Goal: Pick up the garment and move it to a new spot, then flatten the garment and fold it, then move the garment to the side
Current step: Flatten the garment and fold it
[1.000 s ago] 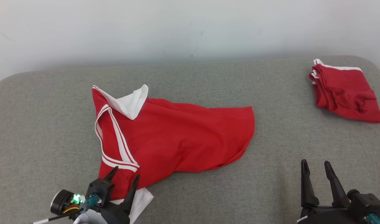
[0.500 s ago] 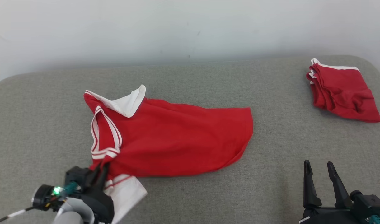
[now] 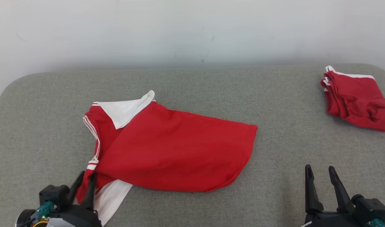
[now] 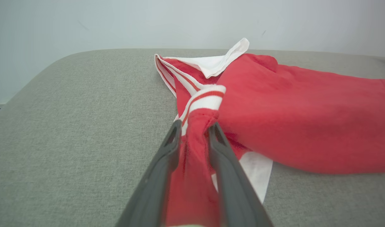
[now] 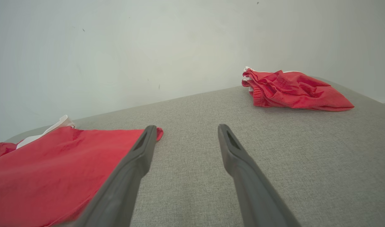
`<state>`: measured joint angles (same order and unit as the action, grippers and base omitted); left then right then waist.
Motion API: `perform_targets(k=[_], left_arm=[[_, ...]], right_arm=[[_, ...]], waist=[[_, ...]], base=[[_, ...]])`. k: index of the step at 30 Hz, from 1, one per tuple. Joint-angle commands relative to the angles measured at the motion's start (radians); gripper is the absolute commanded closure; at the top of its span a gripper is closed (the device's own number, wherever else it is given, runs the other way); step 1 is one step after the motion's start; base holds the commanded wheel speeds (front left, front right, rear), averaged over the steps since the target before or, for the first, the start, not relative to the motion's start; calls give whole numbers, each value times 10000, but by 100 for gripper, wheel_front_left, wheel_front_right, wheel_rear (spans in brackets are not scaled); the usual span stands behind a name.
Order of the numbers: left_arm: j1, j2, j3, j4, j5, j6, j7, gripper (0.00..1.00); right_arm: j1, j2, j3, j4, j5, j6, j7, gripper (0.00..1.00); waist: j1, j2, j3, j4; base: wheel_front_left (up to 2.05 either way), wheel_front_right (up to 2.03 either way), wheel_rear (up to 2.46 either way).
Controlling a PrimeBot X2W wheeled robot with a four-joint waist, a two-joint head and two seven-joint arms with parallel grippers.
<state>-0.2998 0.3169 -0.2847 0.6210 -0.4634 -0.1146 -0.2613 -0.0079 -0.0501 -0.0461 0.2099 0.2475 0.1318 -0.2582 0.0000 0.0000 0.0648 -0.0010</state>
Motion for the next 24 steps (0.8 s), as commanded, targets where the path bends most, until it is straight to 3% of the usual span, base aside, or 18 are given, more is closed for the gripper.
perform_targets(k=[1, 13, 24], left_arm=[[165, -85, 142, -78, 147, 23, -52, 0], [1178, -433, 1783, -2207, 818, 157, -45, 0], [2836, -1369, 3163, -5400, 2048, 152, -44, 0]], right_arm=[[-21, -4, -7, -7, -10, -26, -1, 0], [250, -2, -174, -35, 56, -26, 35, 0], [429, -4, -64, 15, 172, -26, 6, 0]], waist=[[0, 0, -23, 0], [0, 0, -347, 146], [0, 0, -657, 225]], base=[[0, 0, 0], [0, 0, 0], [0, 0, 0]])
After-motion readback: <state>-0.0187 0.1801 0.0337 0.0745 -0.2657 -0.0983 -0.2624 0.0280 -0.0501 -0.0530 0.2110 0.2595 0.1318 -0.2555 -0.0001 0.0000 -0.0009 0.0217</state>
